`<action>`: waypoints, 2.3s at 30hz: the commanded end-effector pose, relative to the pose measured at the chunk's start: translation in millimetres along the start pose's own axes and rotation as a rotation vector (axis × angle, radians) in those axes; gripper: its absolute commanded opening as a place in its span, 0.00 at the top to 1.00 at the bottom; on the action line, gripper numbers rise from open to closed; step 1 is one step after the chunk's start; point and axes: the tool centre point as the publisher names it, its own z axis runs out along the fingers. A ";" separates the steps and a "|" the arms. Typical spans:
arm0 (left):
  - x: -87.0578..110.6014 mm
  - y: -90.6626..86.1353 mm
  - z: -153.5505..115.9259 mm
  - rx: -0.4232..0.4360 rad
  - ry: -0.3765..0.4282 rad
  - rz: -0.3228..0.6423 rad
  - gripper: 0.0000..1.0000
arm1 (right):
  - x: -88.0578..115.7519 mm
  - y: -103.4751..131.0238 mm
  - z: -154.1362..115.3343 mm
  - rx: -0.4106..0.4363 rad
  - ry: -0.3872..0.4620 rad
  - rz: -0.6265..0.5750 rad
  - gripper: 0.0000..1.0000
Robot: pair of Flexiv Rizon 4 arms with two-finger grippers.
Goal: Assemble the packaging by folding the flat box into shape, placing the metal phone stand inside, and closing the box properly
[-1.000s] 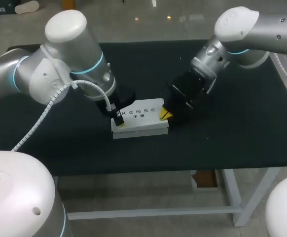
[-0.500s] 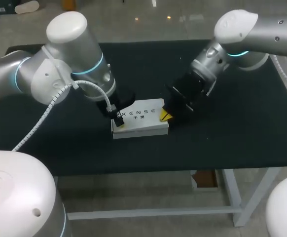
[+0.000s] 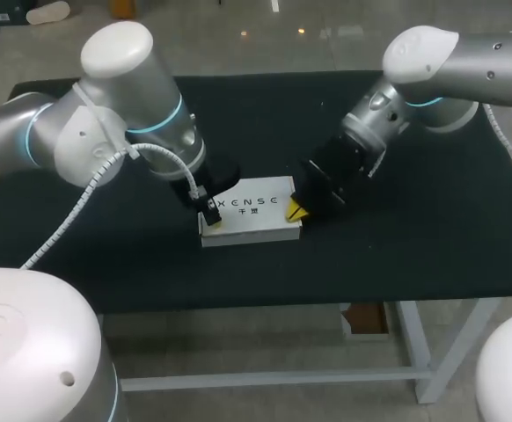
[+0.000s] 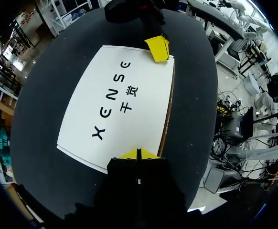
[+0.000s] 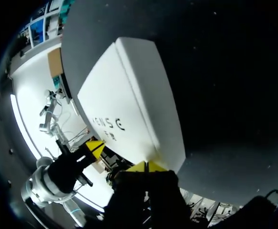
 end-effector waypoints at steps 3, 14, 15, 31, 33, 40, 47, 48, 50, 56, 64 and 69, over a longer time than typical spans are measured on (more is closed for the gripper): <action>7.3 -0.6 -13.4 0.016 -0.037 0.021 1.00 | 7.7 -10.2 -10.3 -0.041 0.002 -0.042 1.00; 4.8 -4.6 -8.2 0.010 -0.029 0.028 1.00 | 11.8 -15.0 -9.6 -0.051 0.008 -0.078 1.00; 3.3 -3.0 -4.8 0.013 -0.018 0.023 1.00 | 9.4 -13.0 -7.1 -0.043 0.008 -0.070 1.00; 8.8 4.6 -4.4 0.028 0.000 -0.004 1.00 | 3.6 -10.6 -11.4 -0.015 0.031 -0.055 1.00; 13.4 1.1 -14.1 0.034 -0.013 -0.002 1.00 | 10.0 -16.0 -21.9 -0.040 0.033 -0.079 1.00; 29.5 -13.2 -38.5 0.025 -0.013 -0.054 0.00 | 25.8 -20.8 -70.4 -0.125 0.071 -0.144 0.64; 50.9 -23.8 -52.3 -0.008 0.029 -0.163 0.00 | 35.4 -19.3 -110.8 -0.253 0.079 -0.248 0.00; 53.3 -25.2 -52.9 -0.015 0.042 -0.193 0.00 | 36.2 -20.7 -115.5 -0.280 0.076 -0.278 0.00; 58.3 -26.7 -53.6 -0.021 0.103 -0.241 0.00 | 37.5 -24.3 -124.2 -0.357 0.065 -0.332 0.00; 67.3 -26.9 -47.5 -0.066 0.258 -0.375 0.00 | 37.1 -32.6 -143.7 -0.563 0.057 -0.360 0.00; 67.3 -26.9 -47.5 -0.066 0.258 -0.375 0.00 | 37.1 -32.6 -143.7 -0.563 0.057 -0.360 0.00; 67.3 -26.9 -47.5 -0.066 0.258 -0.375 0.00 | 37.1 -32.6 -143.7 -0.563 0.057 -0.360 0.00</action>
